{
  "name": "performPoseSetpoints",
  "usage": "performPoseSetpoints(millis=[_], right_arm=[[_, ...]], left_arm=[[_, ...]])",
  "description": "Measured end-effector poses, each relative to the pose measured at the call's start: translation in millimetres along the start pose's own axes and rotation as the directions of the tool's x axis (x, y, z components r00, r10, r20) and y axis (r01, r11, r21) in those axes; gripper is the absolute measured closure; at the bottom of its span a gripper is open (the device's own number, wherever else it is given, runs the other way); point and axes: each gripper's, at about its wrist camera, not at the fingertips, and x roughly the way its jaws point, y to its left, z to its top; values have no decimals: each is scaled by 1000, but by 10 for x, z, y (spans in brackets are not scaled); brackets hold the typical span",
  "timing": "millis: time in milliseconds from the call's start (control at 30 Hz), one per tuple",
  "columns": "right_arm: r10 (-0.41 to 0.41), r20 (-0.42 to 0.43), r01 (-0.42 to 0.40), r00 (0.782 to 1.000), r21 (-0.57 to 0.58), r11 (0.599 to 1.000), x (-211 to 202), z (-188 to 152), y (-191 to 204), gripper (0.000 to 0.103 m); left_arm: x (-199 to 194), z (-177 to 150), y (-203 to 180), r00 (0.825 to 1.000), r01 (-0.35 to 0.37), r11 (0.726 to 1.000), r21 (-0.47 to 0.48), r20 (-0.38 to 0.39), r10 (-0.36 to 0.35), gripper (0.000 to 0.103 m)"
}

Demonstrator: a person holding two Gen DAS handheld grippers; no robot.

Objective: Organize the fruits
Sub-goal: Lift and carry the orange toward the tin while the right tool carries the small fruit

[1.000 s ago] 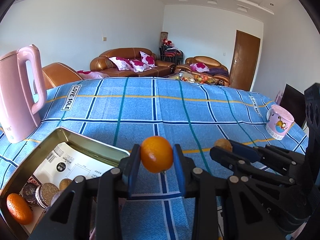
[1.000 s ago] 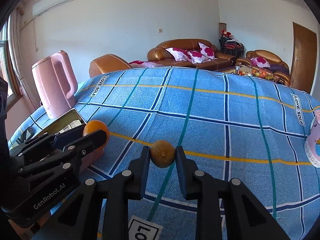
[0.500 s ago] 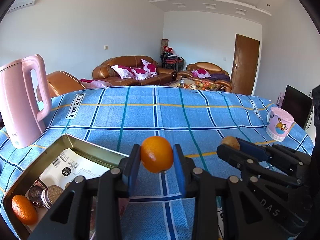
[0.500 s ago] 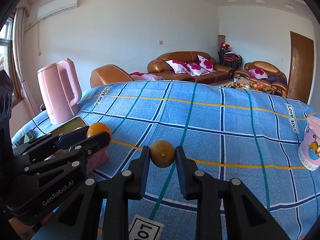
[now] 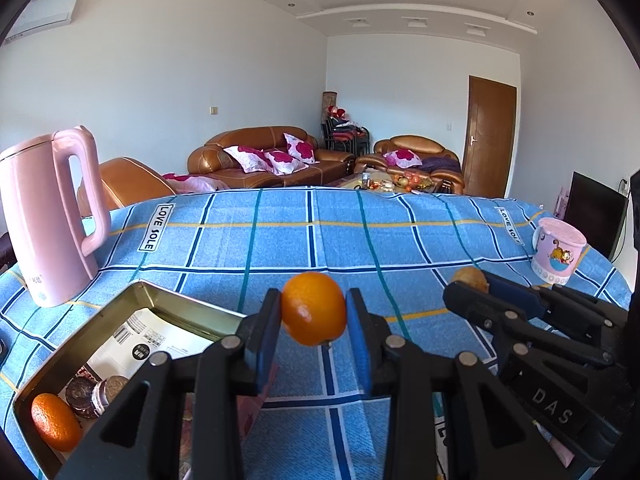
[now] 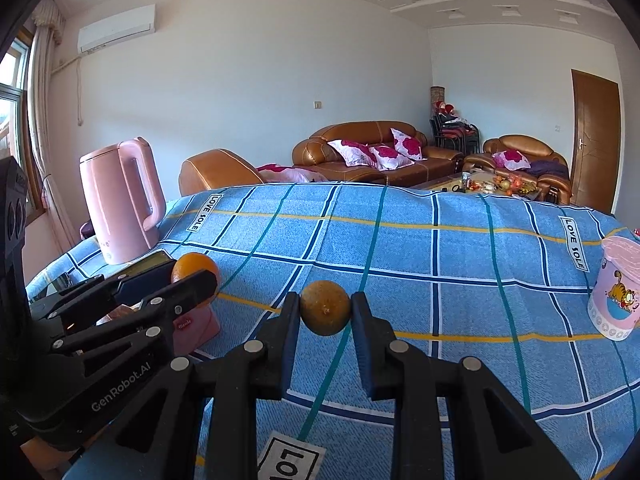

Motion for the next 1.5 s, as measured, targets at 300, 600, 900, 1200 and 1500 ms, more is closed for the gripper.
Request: performPoseSetpoints(millis=[300,600,900,1200,1500], right_arm=[[-10,37,10,999,-1,1000,-78,-1,0,75],[-20,79,21,997,-5,1000,-159,-9,5,75],[-20,99,19,995,5,1000,-211,-23,-16,75],[-25,127,24,992,9,1000,-273,-43,-26,75],[-22,159,22,987,4,1000,-376,-77,-3,75]], left_arm=[[-50,-3,-21,1000,-9,1000,9,27,9,69],[-127,-13,-29,998,-20,1000,16,62,19,69],[-179,-25,-42,996,-26,999,20,88,24,69],[-255,-49,-67,992,-38,999,32,118,33,69],[-311,-77,-76,993,-40,998,43,117,34,69]])
